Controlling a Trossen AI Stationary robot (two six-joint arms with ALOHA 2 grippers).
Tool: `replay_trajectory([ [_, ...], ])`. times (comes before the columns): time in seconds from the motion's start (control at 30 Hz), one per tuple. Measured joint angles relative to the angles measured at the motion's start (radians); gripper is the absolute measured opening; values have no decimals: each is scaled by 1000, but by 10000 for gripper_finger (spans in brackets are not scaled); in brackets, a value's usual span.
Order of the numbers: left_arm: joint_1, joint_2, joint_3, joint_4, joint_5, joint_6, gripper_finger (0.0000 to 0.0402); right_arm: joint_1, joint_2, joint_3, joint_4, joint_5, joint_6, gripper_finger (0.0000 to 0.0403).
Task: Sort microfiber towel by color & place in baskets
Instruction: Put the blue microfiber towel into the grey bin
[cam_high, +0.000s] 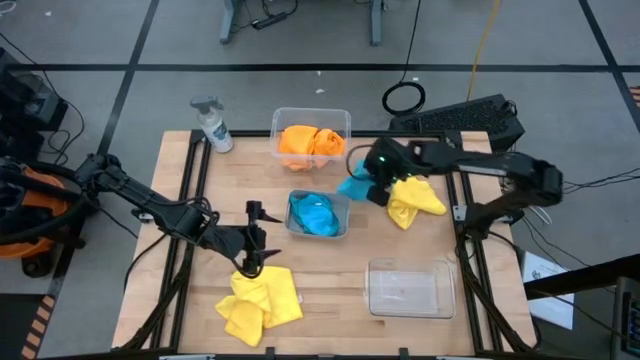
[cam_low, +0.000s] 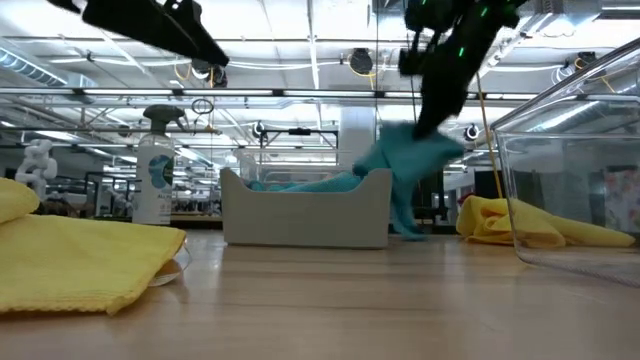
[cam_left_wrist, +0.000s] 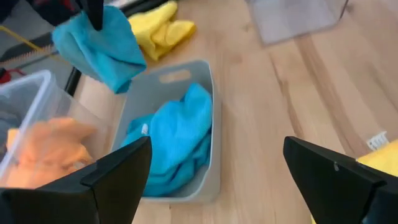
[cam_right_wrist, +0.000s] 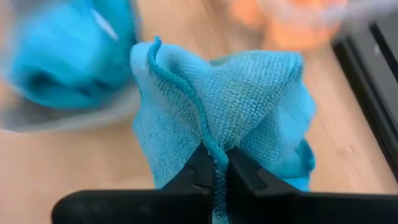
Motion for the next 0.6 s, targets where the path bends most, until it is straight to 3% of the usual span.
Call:
replay_trajectory([
  [0.27, 0, 0, 0, 179, 0, 75, 368, 301, -166, 0, 220, 126, 123, 6],
  [0.6, 1, 23, 0, 257, -1, 82, 368, 612, -72, 1, 512, 403, 29, 6],
])
